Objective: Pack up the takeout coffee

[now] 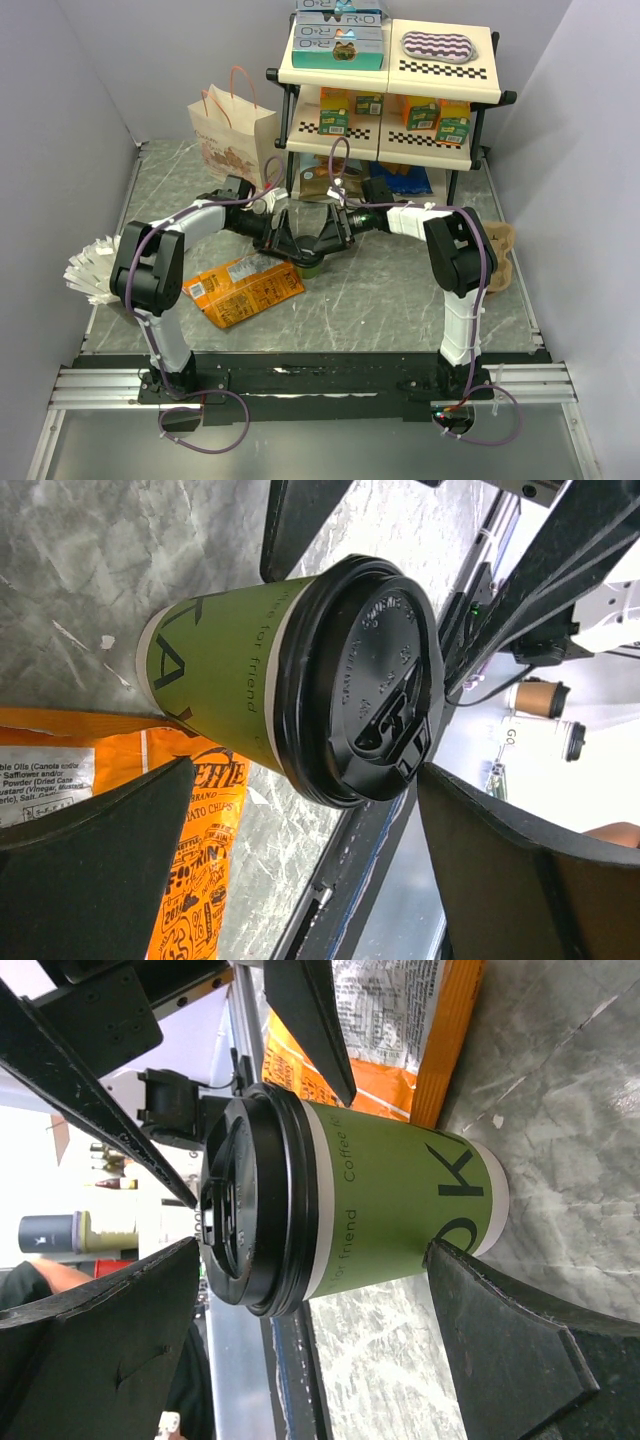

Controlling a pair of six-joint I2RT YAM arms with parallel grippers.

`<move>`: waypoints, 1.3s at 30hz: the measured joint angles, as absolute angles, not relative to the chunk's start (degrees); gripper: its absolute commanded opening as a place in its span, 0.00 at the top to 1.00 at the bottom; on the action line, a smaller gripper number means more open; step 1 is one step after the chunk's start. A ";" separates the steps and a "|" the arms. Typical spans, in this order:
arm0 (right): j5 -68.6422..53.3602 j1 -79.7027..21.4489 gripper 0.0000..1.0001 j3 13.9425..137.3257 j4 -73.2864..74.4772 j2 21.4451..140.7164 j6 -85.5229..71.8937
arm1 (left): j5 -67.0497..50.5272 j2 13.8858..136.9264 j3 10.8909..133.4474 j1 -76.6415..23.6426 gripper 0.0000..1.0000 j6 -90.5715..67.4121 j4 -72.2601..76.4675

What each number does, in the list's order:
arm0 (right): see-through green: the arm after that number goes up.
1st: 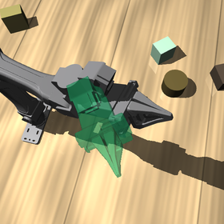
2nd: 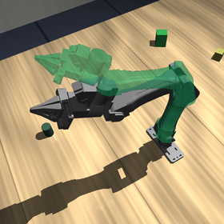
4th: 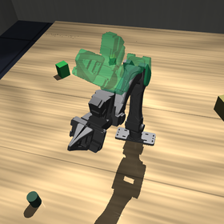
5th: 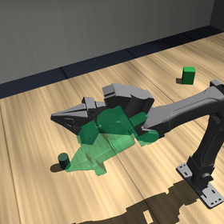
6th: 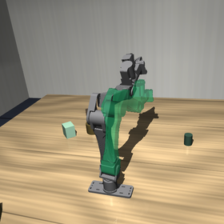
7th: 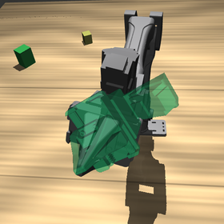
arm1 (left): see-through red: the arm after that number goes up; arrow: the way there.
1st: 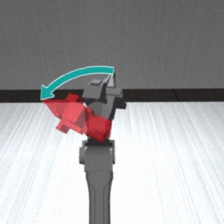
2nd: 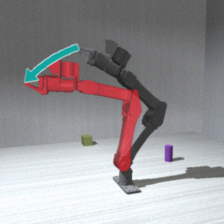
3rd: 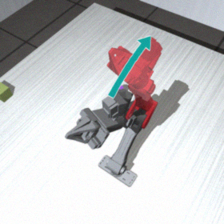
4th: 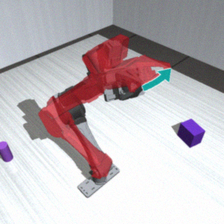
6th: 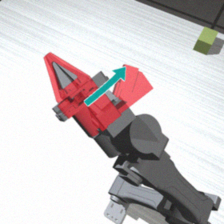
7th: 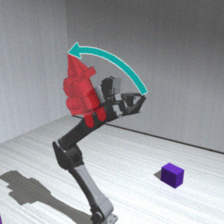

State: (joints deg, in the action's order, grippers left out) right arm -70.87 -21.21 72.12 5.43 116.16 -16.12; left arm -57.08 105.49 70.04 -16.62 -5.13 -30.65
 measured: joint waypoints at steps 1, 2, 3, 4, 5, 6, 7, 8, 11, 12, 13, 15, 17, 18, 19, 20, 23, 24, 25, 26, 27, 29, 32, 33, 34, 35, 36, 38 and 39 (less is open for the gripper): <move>-70.70 -21.34 0.00 72.12 5.67 116.18 -15.86 | -56.88 105.58 70.04 -16.69 0.01 -5.10 -30.65; -70.46 -21.47 0.01 72.12 6.07 116.18 -15.49 | -56.66 105.62 70.04 -16.73 0.01 -5.10 -30.65; -70.28 -21.56 0.01 72.12 6.39 116.18 -15.16 | -56.49 105.73 70.04 -16.80 0.01 -5.08 -30.70; -70.04 -21.65 0.02 72.12 6.79 116.18 -14.87 | -56.07 105.75 70.04 -16.86 0.01 -4.99 -30.70; -69.91 -21.76 0.02 72.12 7.18 116.18 -14.50 | -55.75 105.86 70.04 -16.95 0.01 -4.91 -30.70; -69.82 -21.78 0.03 72.12 7.40 116.18 -14.26 | -55.66 105.91 70.04 -17.02 0.01 -4.86 -30.72; -69.76 -21.85 0.04 72.12 7.64 116.18 -13.98 | -55.57 105.91 70.04 -17.08 0.01 -4.82 -30.72; -69.69 -21.89 0.05 72.12 7.86 116.18 -13.74 | -55.51 105.91 70.04 -17.15 0.01 -4.69 -30.70; -69.54 -21.89 0.08 72.12 8.49 116.49 -13.19 | -55.37 106.17 70.06 -17.30 0.01 -4.71 -30.63; -69.58 -21.89 0.08 72.12 8.71 116.64 -13.13 | -55.46 106.34 70.06 -17.34 0.01 -4.71 -30.55; -69.63 -21.89 0.09 72.12 8.91 116.77 -13.06 | -55.57 106.48 70.06 -17.39 0.01 -4.73 -30.46; -69.63 -21.87 0.10 72.12 9.13 116.84 -12.75 | -55.57 106.54 70.06 -17.52 0.00 -4.64 -30.17; -69.63 -21.76 0.11 72.12 9.41 116.86 -12.43 | -55.42 106.54 70.06 -17.74 0.01 -4.21 -29.67; -69.63 -21.69 0.11 72.12 9.56 116.92 -12.29 | -55.40 106.54 70.06 -17.85 0.01 -3.84 -29.34; -69.67 -21.61 0.12 72.12 9.72 117.05 -12.19 | -55.40 106.54 70.02 -17.98 0.01 -3.60 -28.95; -69.80 -21.50 0.12 72.12 9.93 117.16 -12.08 | -55.35 106.54 69.97 -18.09 0.01 -3.46 -28.53; -69.93 -21.30 0.13 72.12 10.87 117.38 -11.79 | -55.40 106.45 69.56 -18.37 0.01 -3.11 -27.05; -69.97 -21.30 0.13 72.14 11.31 117.43 -11.55 | -55.40 106.30 69.23 -18.57 0.01 -3.03 -26.63; -70.08 -21.30 0.13 72.12 11.77 117.45 -11.22 | -55.37 106.15 68.95 -18.76 0.01 -3.01 -26.24; -70.15 -21.28 0.13 72.12 12.14 117.45 -10.94 | -55.33 105.84 68.47 -19.07 0.01 -2.98 -25.58; -70.24 -21.28 0.13 72.12 12.60 117.45 -10.61 | -55.07 105.51 67.96 -19.42 0.01 -3.03 -25.06; -70.54 -21.28 0.13 72.05 13.28 117.47 -10.07 | -54.48 104.90 67.22 -20.23 0.00 -3.16 -24.21; -71.13 -21.19 0.11 71.94 13.50 117.49 -9.93 | -53.74 104.53 67.11 -20.62 0.01 -3.22 -23.77; -71.37 -21.15 0.11 71.83 13.04 117.49 -10.04 | -53.69 104.38 67.11 -20.62 0.00 -3.22 -23.70; -71.64 -21.12 0.09 71.57 12.16 117.47 -10.41 | -53.67 104.22 67.13 -20.67 0.01 -3.18 -23.62; -71.90 -21.10 0.08 71.26 11.22 117.45 -10.90 | -53.56 104.03 67.16 -20.69 0.01 -2.98 -23.57; -72.23 -21.04 0.06 71.00 10.24 117.45 -11.35 | -53.36 103.83 67.24 -20.71 0.01 -2.63 -23.55; -72.49 -20.93 0.03 70.85 8.80 117.30 -12.12 | -52.97 103.63 67.83 -20.71 0.01 -2.07 -23.83; -72.42 -20.84 0.01 70.85 8.21 117.16 -12.23 | -52.71 103.63 68.36 -20.56 0.01 -1.78 -23.97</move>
